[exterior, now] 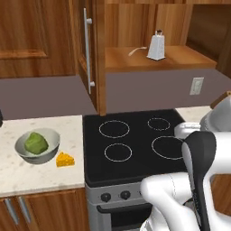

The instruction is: Pick the cheese from the fridge and the cheese grater from the cabinet and place them next to the salad bowl.

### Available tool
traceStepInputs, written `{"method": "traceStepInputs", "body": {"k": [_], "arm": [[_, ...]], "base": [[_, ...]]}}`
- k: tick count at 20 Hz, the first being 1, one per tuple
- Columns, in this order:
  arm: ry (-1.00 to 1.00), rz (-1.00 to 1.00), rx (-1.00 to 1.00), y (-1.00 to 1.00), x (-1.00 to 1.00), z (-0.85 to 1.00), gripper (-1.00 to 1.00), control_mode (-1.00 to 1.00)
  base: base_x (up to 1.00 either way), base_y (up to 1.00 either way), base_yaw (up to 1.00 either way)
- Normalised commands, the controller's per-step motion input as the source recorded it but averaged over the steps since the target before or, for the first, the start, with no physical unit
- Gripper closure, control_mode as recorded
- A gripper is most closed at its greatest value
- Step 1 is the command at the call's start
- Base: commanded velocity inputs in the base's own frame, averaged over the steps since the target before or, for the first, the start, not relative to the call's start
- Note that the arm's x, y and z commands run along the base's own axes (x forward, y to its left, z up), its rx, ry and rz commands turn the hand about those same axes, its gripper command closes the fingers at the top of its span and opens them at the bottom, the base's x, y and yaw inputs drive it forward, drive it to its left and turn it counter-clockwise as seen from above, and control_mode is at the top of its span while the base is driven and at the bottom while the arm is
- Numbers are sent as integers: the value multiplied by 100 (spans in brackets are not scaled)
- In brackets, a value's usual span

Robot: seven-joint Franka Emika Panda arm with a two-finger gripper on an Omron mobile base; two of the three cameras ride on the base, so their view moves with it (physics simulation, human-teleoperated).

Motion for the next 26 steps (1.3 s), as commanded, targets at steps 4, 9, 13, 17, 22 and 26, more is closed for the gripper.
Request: {"method": "traceStepInputs", "body": {"k": [4,9,13,17,22,26], "arm": [[0,0,0,0,0,0,-100,100],[0,0,0,0,0,0,-100,100],[0,0,0,0,0,0,-100,100],[0,0,0,0,0,0,-100,100],[0,0,0,0,0,0,-100,100],[0,0,0,0,0,0,-100,100]], "base": [[100,-19,5],[100,-35,8],[100,-59,-5],[94,-28,-24],[68,-12,-20],[39,-62,-1]]}}
